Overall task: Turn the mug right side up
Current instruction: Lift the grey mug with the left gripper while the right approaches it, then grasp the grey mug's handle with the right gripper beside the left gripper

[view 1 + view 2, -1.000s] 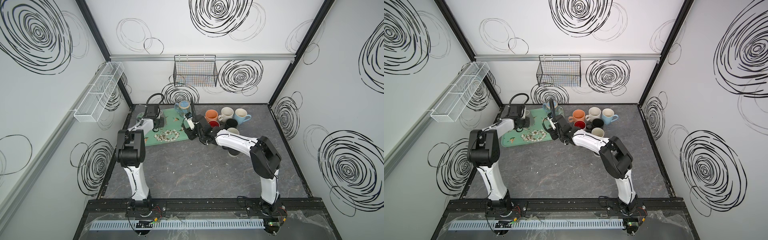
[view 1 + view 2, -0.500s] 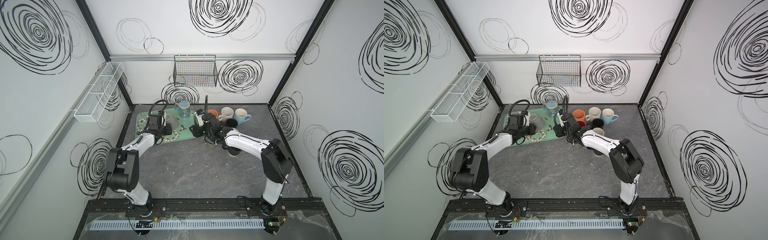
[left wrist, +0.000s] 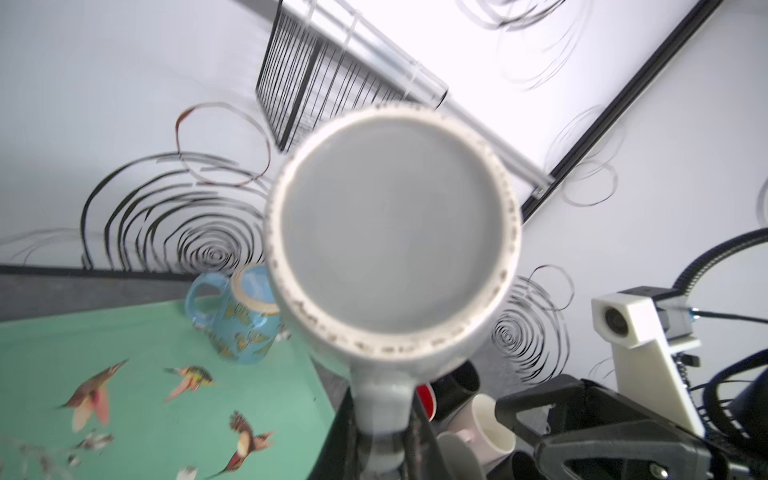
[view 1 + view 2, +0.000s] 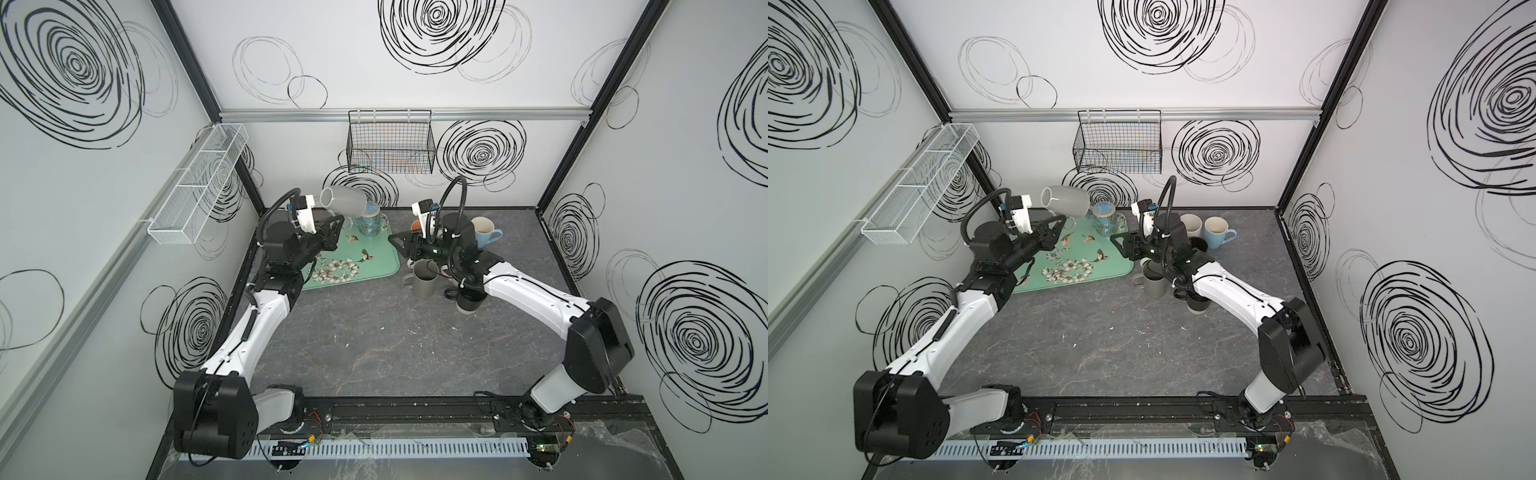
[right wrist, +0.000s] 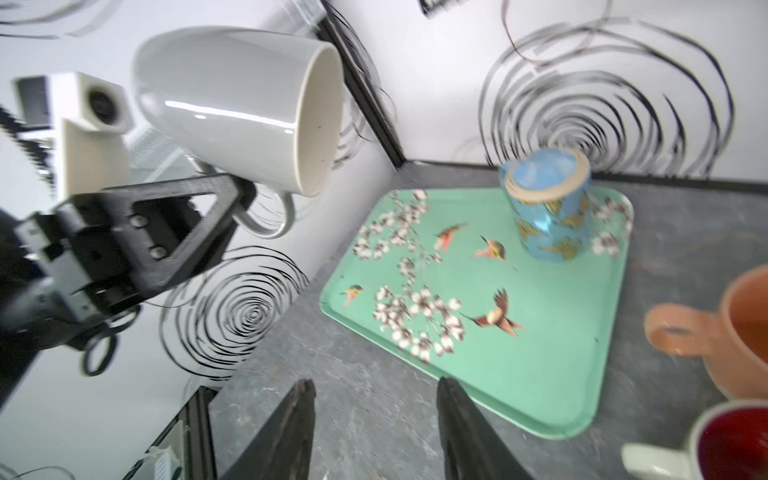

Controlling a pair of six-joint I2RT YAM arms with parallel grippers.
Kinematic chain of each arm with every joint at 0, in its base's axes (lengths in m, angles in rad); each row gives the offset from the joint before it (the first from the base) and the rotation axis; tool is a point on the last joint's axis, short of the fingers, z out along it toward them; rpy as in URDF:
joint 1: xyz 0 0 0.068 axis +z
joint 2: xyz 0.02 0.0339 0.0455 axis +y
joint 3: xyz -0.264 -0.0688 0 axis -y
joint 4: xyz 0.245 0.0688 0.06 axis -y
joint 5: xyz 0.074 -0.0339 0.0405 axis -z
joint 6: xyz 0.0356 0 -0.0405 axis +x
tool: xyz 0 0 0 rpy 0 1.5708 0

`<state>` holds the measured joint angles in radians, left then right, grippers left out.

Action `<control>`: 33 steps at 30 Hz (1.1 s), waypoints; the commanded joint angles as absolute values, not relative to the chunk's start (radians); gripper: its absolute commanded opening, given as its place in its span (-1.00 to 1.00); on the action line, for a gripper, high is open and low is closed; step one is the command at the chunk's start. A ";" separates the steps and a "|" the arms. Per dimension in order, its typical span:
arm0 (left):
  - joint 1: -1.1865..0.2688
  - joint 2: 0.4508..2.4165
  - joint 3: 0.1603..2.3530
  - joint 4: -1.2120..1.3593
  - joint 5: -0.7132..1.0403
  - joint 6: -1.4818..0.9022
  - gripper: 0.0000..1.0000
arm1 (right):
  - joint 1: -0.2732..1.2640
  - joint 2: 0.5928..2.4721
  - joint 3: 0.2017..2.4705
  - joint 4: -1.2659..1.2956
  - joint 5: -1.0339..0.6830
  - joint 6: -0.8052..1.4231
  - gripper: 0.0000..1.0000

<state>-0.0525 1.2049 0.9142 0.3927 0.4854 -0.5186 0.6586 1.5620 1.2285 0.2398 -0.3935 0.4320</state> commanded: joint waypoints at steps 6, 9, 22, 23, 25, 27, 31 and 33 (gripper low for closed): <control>-0.066 1.143 0.872 1.059 0.578 -0.863 -1.00 | 0.667 1.469 1.249 0.458 -0.571 0.444 0.13; -0.094 1.178 0.862 1.262 0.575 -0.994 -1.00 | 0.660 1.474 1.262 0.536 -0.621 0.504 0.16; -0.328 1.328 0.961 1.475 0.597 -1.124 -1.00 | 0.667 1.514 1.329 0.729 -0.704 0.678 0.16; -0.342 1.331 0.964 1.471 0.599 -1.117 -1.00 | 0.666 1.517 1.334 0.734 -0.709 0.683 0.16; -0.364 1.337 0.968 1.466 0.597 -1.109 -1.00 | 0.666 1.517 1.348 0.728 -0.709 0.674 0.16; -0.382 1.342 0.972 1.465 0.597 -1.103 -1.00 | 0.663 1.516 1.361 0.709 -0.703 0.661 0.14; -0.402 1.351 0.977 1.465 0.606 -1.103 -1.00 | 0.655 1.512 1.370 0.709 -0.702 0.656 -0.04; -0.405 1.353 0.973 1.465 0.607 -1.103 -1.00 | 0.653 1.506 1.361 0.717 -0.694 0.657 -0.16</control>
